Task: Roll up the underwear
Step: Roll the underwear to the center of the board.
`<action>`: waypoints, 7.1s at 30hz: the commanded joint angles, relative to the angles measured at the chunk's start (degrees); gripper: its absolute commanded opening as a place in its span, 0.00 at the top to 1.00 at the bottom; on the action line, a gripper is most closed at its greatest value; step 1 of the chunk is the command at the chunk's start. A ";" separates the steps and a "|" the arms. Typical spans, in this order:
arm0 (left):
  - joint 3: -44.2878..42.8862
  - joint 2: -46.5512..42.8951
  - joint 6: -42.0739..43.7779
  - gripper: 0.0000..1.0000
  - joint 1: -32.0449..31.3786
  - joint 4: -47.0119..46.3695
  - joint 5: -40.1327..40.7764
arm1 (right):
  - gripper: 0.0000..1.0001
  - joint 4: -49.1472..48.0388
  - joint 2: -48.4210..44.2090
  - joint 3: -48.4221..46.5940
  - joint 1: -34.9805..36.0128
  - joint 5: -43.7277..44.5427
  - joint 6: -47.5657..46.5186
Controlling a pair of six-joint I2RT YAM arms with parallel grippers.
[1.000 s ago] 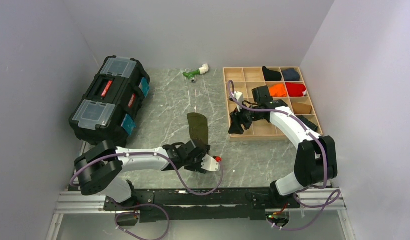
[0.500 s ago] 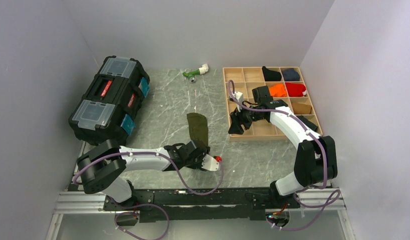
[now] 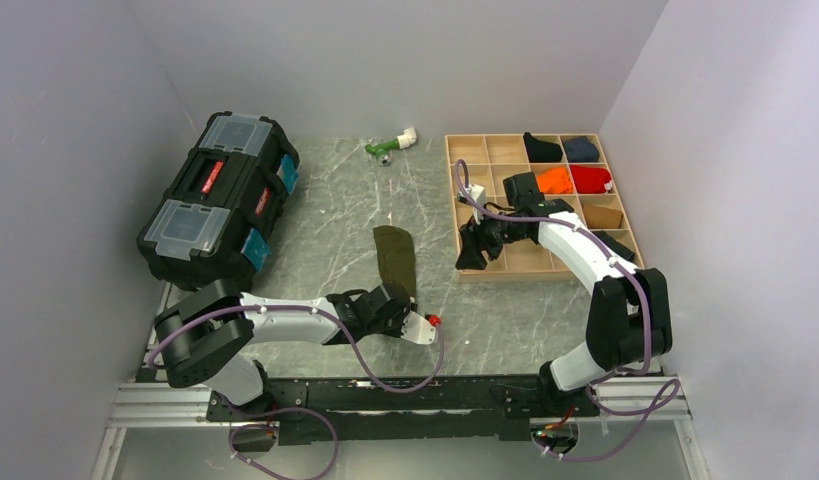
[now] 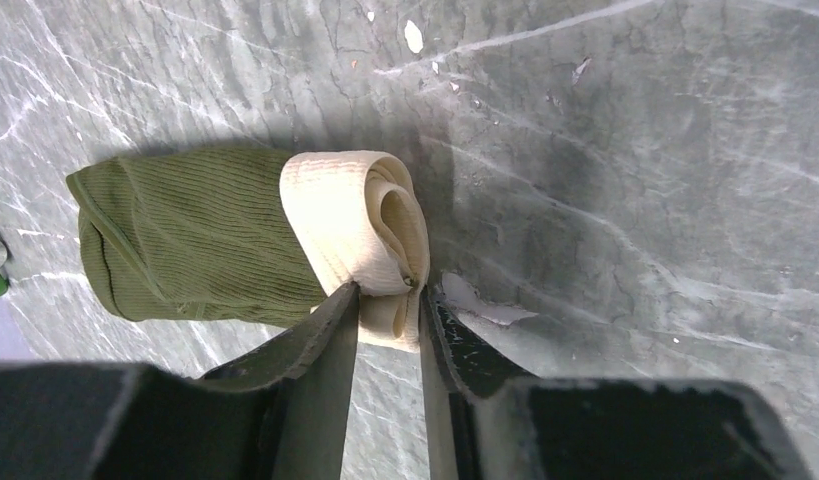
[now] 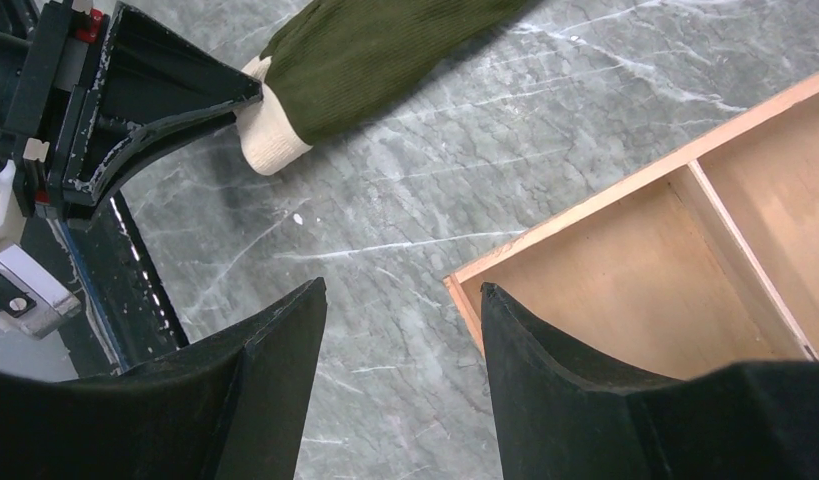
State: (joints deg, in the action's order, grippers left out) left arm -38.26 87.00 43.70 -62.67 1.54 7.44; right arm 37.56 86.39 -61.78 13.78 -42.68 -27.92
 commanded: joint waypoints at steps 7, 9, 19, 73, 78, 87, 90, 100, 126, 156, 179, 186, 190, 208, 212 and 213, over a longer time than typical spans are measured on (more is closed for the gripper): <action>-0.23 1.18 -1.54 0.85 0.11 2.57 -0.68 | 0.38 0.91 0.56 -2.20 -0.51 -3.27 -1.22; -0.74 0.87 -1.75 0.89 0.47 3.31 -1.63 | 0.38 1.02 0.74 -2.20 -0.51 -3.44 -1.17; -9.16 0.57 -4.51 1.00 7.03 15.51 -15.90 | 0.38 1.51 1.12 -2.36 -0.51 -4.38 -1.43; -65.79 54.57 -6.76 1.00 37.81 76.35 -73.33 | 0.38 -4.50 6.58 -4.10 23.65 10.83 -14.37; -65.72 53.93 -7.90 1.00 37.84 75.28 -72.55 | 0.37 -6.10 9.92 -5.74 25.58 13.98 -15.38; -65.90 54.15 -7.68 1.00 37.72 75.52 -72.56 | 0.35 -7.61 13.50 -7.35 27.79 18.06 -16.82; -65.77 53.98 -7.49 1.00 37.76 75.46 -72.36 | 0.34 -7.43 14.00 -7.53 28.29 18.73 -17.61; -65.70 53.71 -7.69 1.00 37.72 75.24 -72.03 | 0.34 -7.51 18.20 -9.40 29.77 18.49 -17.90; -62.63 48.36 -11.79 0.80 37.71 69.02 -66.06 | 1.00 1.55 25.29 -12.66 27.33 8.51 -15.36; -47.98 32.11 -14.85 0.43 44.07 57.74 -61.56 | 1.00 4.10 27.69 -13.02 25.67 6.34 -12.11; -21.12 -2.89 -20.30 0.35 52.73 33.91 -46.90 | 1.00 14.90 33.74 -23.14 23.33 -1.52 -12.98; -14.96 -14.30 -20.26 0.35 52.92 28.77 -40.07 | 1.00 20.99 39.00 -28.94 21.35 -4.22 -14.65; -14.66 -18.53 -21.10 0.31 52.92 27.63 -35.65 | 1.00 24.70 42.29 -32.65 20.13 -6.72 -15.66; -10.12 -29.08 -12.11 0.21 38.01 22.57 -34.91 | 1.00 37.28 55.09 -46.73 17.18 -13.74 -19.79; -7.59 -27.67 -9.49 0.20 29.50 17.58 -29.17 | 1.00 39.32 57.88 -48.94 17.15 -13.55 -20.07; -7.46 -26.63 -8.87 0.20 27.66 16.74 -27.86 | 1.00 39.78 58.47 -49.52 17.16 -13.45 -20.11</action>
State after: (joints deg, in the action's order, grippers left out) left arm -46.72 59.11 30.85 -29.32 24.45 -26.24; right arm 76.49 141.49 -108.77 30.98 -57.65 -44.86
